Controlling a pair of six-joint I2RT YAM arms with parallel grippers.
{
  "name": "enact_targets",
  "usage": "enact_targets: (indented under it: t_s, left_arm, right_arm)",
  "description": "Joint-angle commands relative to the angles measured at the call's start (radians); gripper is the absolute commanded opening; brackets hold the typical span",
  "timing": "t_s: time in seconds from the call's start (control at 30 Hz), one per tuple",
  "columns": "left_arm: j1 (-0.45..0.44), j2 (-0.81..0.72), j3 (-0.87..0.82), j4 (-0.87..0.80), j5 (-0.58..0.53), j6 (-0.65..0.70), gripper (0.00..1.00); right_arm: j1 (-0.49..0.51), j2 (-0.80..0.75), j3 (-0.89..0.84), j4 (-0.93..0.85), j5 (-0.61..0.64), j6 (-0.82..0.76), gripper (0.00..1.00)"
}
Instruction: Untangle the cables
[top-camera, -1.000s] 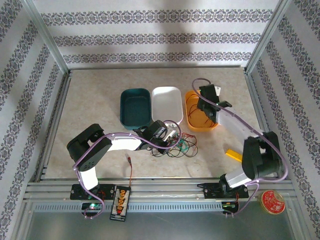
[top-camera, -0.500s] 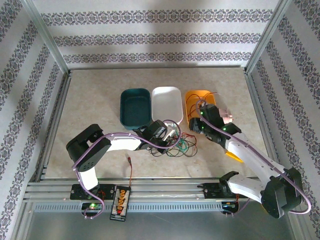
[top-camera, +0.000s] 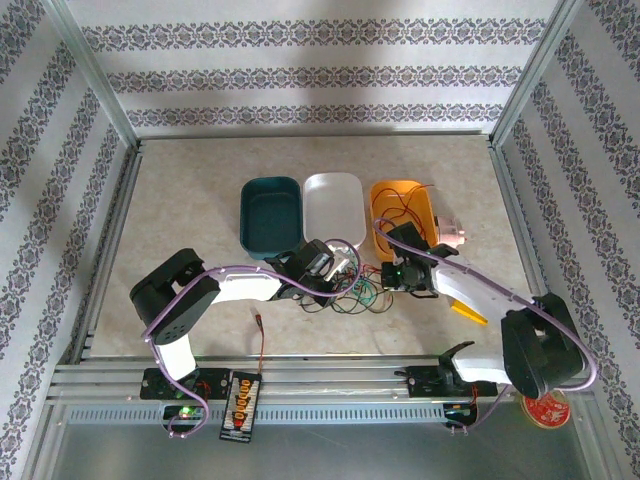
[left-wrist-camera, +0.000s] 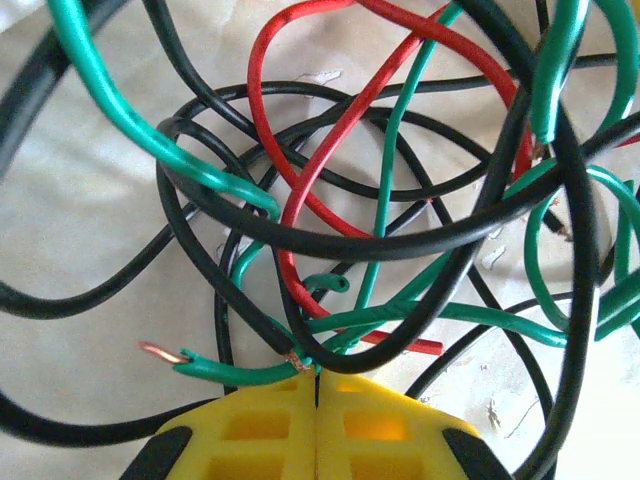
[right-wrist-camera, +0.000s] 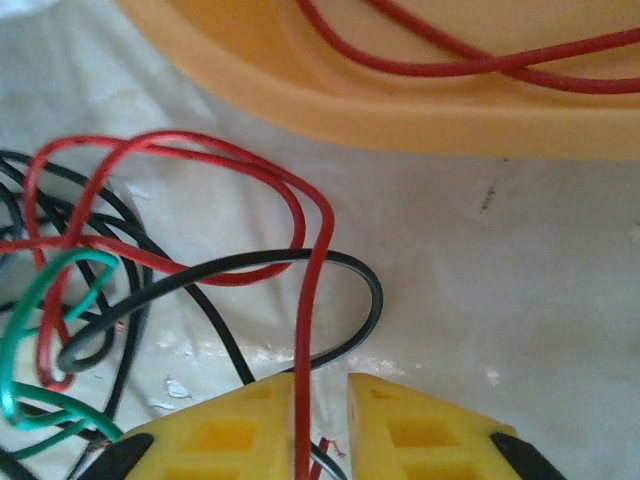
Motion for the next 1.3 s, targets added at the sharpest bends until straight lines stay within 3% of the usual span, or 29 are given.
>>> enact_targets:
  t_s: [0.0,0.03,0.37,0.67,1.07,1.27]
  left_arm:
    - [-0.007,-0.023,0.013,-0.045,-0.021,-0.001,0.04]
    - [-0.006,-0.024,0.015,-0.048,-0.024,0.002,0.04]
    - [-0.007,-0.006,-0.001,-0.043,-0.025,-0.004,0.00]
    - [-0.007,0.005,-0.013,-0.026,-0.026,-0.016,0.00]
    - [-0.007,0.000,-0.033,-0.022,-0.032,-0.020,0.00]
    - [-0.007,0.007,-0.029,-0.023,-0.029,-0.017,0.00]
  right_arm:
    - [-0.002,0.014,-0.001,0.000,-0.001,0.000,0.04]
    - [-0.005,0.005,0.000,-0.011,0.022,0.010,0.00]
    - [-0.103,-0.366,0.023,-0.051,0.198,0.096,0.00]
    - [-0.117,-0.590,0.132,-0.017,0.419,0.052,0.00]
    - [-0.132,-0.692,0.326,0.120,0.587,-0.116,0.00]
    - [-0.156,-0.666,0.431,0.204,0.567,-0.188,0.00]
